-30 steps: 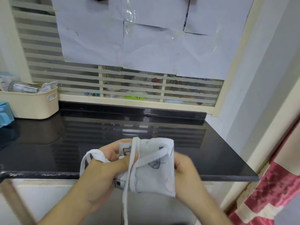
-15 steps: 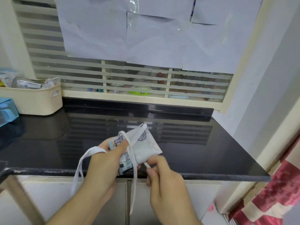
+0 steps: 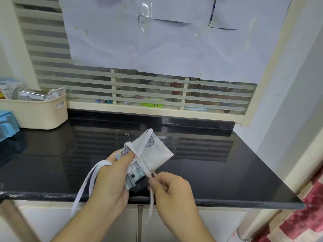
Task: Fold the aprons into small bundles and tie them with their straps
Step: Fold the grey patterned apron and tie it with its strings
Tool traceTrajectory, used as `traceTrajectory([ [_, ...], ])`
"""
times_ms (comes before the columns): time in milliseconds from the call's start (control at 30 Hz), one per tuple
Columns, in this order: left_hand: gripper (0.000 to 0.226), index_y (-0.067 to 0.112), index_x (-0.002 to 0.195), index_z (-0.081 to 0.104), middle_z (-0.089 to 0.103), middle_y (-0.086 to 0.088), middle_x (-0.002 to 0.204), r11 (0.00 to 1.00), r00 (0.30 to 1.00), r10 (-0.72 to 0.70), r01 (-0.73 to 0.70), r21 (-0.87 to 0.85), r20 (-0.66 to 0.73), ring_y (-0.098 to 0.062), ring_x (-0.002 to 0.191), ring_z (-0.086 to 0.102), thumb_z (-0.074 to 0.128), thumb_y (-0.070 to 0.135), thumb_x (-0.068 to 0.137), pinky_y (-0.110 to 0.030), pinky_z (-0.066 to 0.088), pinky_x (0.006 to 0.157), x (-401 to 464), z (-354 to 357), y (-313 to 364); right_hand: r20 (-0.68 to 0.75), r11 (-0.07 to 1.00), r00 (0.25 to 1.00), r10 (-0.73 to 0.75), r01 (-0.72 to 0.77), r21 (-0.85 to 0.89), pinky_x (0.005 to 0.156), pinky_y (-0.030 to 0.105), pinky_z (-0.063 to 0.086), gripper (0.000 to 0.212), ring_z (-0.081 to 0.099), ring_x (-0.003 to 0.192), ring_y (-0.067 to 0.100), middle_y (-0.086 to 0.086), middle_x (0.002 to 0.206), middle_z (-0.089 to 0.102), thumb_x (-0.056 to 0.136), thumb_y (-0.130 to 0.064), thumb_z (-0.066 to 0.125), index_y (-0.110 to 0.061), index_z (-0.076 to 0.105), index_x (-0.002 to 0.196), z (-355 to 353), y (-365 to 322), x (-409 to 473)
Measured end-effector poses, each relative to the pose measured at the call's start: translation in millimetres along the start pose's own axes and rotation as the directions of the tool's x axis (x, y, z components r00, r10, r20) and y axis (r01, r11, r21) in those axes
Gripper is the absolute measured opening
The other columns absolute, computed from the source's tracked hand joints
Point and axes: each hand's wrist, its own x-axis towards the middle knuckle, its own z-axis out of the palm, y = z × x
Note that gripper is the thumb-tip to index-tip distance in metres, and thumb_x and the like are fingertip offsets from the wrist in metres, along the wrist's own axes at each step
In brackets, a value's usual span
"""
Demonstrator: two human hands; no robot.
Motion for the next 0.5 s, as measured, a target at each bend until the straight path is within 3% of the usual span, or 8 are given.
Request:
traceTrajectory([
  [133, 0.027, 0.01, 0.124, 0.074, 0.077, -0.013, 0.118, 0.992, 0.988, -0.121, 0.125, -0.036, 0.098, -0.031, 0.109, 0.075, 0.059, 0.016, 0.102, -0.046, 0.062, 0.092, 2.4, -5.8, 4.4, 0.038, 0.996, 0.999, 0.031, -0.034, 0.079, 0.053, 0.018, 0.03, 0.033, 0.031, 0.052, 0.008, -0.007, 0.051, 0.035, 0.1, -0.024, 0.063, -0.018, 0.059, 0.068, -4.3, 4.0, 2.5],
  [267, 0.03, 0.006, 0.125, 0.074, 0.075, -0.017, 0.121, 0.96, 0.954, -0.26, 0.272, -0.063, 0.148, -0.035, 0.109, 0.075, 0.057, 0.016, 0.103, -0.048, 0.063, 0.086, 1.3, -9.3, 2.0, 0.098, 0.988, 0.995, 0.009, -0.024, 0.151, 0.055, 0.02, 0.029, 0.034, 0.03, 0.056, 0.008, -0.007, 0.054, 0.033, 0.099, -0.017, 0.062, -0.02, 0.053, 0.066, -9.0, 8.1, 0.1],
  [367, 0.031, 0.004, 0.124, 0.074, 0.074, -0.019, 0.122, 0.938, 0.926, -0.331, 0.344, -0.043, 0.184, -0.038, 0.111, 0.073, 0.057, 0.017, 0.102, -0.052, 0.061, 0.091, -0.2, -8.6, -1.6, 0.138, 0.972, 0.99, -0.029, -0.004, 0.233, 0.062, 0.025, 0.032, 0.033, 0.036, 0.065, 0.012, 0.007, 0.066, 0.041, 0.102, -0.014, 0.06, -0.023, 0.058, 0.07, -12.7, 12.1, -2.3],
  [433, 0.029, 0.002, 0.115, 0.078, 0.075, -0.021, 0.118, 0.924, 0.906, -0.383, 0.375, 0.079, 0.177, -0.035, 0.106, 0.075, 0.059, 0.018, 0.1, -0.051, 0.059, 0.098, -5.1, -5.6, -1.2, 0.114, 0.949, 0.99, -0.085, 0.045, 0.311, 0.071, 0.024, 0.041, 0.039, 0.05, 0.072, 0.009, -0.004, 0.073, 0.057, 0.104, -0.008, 0.055, -0.031, 0.065, 0.074, -14.1, 13.0, -4.4],
  [500, 0.031, 0.005, 0.109, 0.08, 0.077, -0.017, 0.113, 0.879, 0.875, -0.448, 0.395, 0.266, 0.182, -0.03, 0.101, 0.076, 0.062, 0.026, 0.097, -0.05, 0.058, 0.098, -9.6, -3.8, -1.7, 0.092, 0.917, 0.99, -0.11, 0.065, 0.394, 0.084, 0.022, 0.051, 0.041, 0.066, 0.09, 0.007, -0.01, 0.094, 0.074, 0.106, -0.004, 0.049, -0.033, 0.074, 0.091, -15.5, 9.4, -5.5],
])
